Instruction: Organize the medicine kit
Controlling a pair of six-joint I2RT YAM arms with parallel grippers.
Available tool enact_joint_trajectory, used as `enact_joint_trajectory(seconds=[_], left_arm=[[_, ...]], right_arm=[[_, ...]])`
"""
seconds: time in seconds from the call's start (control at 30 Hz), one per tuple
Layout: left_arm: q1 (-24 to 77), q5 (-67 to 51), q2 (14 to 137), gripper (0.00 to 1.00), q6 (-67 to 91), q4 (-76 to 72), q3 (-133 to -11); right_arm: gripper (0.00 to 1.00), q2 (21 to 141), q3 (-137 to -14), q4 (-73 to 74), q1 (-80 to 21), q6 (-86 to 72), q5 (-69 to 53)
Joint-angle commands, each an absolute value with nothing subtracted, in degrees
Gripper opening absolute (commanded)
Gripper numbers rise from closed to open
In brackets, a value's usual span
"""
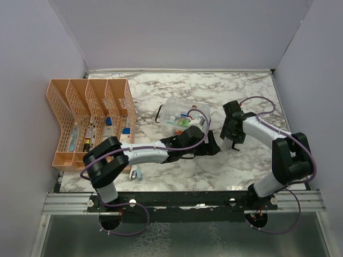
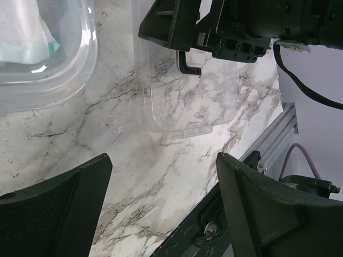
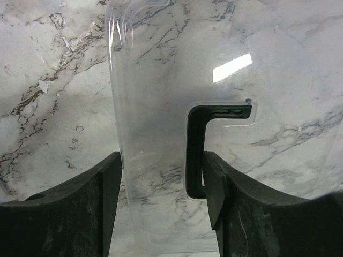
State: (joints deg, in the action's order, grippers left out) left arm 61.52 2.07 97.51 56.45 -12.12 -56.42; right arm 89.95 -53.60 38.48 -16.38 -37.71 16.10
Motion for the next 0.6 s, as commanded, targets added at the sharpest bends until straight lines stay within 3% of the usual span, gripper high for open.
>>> enact_joint_trajectory(seconds=[0.0,0.27,0.43,0.57], left_arm=[[61.8,3.6,96.8,0.83,55.9,-12.4,-56.2],[61.8,3.7,96.9,0.86,56.1,-12.1,-56.5],[61.7,3.8,96.9,0.88,56.1,-11.5,-56.6],[61.8,3.0,99.0,0.89,55.8,-11.7,-56.6]], right_arm=[[0.6,92.2,-52.5,37.7,-16.6,-39.6,19.6],[0.65,92.6,-51.3,36.6,-16.7,-39.5,17.5],[0.48,92.3,-50.6,35.7,-16.7,-39.5,15.9],[0.46,89.5,-50.6,35.9,-16.7,-39.8,14.1]])
